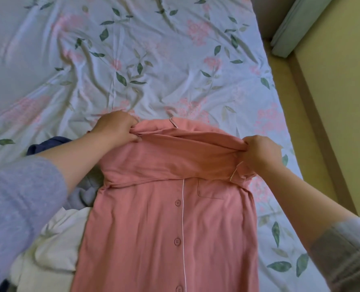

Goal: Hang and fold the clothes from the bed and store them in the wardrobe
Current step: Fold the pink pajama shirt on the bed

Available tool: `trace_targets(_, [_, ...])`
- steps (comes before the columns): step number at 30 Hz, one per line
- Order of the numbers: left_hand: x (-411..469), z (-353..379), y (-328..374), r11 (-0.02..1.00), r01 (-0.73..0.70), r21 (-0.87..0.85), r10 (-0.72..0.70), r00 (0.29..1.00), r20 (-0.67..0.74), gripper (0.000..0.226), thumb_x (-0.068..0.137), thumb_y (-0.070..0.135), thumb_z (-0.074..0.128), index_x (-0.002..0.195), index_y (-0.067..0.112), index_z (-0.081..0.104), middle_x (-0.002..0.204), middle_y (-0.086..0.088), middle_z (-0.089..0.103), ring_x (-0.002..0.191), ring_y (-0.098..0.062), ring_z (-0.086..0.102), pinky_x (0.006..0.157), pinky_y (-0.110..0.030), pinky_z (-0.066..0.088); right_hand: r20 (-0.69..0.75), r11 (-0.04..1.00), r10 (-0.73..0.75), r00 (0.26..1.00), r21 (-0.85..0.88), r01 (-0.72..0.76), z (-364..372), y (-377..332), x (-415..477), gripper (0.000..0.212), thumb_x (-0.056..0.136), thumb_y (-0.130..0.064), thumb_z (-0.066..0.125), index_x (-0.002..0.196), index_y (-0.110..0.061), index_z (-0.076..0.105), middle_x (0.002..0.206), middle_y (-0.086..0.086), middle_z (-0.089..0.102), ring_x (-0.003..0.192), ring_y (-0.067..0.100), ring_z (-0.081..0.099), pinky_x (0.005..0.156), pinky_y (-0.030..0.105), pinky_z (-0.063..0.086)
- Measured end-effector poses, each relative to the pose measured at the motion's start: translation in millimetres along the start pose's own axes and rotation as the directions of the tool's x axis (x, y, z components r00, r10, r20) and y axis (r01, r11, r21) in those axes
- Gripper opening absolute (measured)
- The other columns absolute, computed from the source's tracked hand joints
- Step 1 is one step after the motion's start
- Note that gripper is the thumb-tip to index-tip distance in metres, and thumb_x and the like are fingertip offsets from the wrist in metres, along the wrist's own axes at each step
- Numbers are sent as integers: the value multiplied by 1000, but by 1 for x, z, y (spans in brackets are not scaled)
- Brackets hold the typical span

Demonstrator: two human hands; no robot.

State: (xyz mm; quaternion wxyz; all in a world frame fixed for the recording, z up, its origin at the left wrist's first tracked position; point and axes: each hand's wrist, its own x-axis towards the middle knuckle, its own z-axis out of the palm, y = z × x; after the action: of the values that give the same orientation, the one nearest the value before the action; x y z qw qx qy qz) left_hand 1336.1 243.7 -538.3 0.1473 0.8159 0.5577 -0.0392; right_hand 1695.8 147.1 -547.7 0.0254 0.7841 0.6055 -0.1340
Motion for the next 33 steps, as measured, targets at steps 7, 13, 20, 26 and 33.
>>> trace_targets(7, [-38,2,-1,998,-18,-63,18,1000,-6,52,75,36,79,48,19,38,51,1,45,53,-13,42,48,-29,22,-47,999,-17,999,37,18,4,5,-35,21,60,-11,73,61,-12,52,53,-4,45,60,29,48,46,24,23])
trace_targets(13, [-98,9,7,986,-139,-87,135,990,-49,53,76,33,77,51,25,31,58,8,38,55,-16,38,50,-30,21,-103,997,-5,995,80,13,5,9,-94,34,65,-34,81,58,-18,52,55,-1,55,62,32,56,50,29,37])
trace_targets(20, [-205,93,11,990,-122,-73,137,957,256,16,78,41,66,84,28,59,92,5,51,91,-21,60,70,-34,43,239,997,3,971,80,-23,81,20,-202,9,77,-23,69,85,-20,66,93,4,69,95,31,63,67,33,45])
trace_targets(26, [-221,131,17,987,11,-163,44,943,330,51,67,52,78,106,24,60,102,2,49,99,-18,52,79,-28,39,340,989,-18,940,144,-33,106,-4,-222,60,66,-59,72,115,-26,61,106,-1,59,106,25,55,91,38,44])
trace_targets(33, [-213,136,38,799,350,-488,-205,923,325,46,69,45,83,99,17,61,81,4,58,73,-13,54,61,-27,39,383,683,140,913,630,-369,117,-48,-207,54,65,-33,87,107,-18,59,90,-7,59,82,13,58,75,33,50])
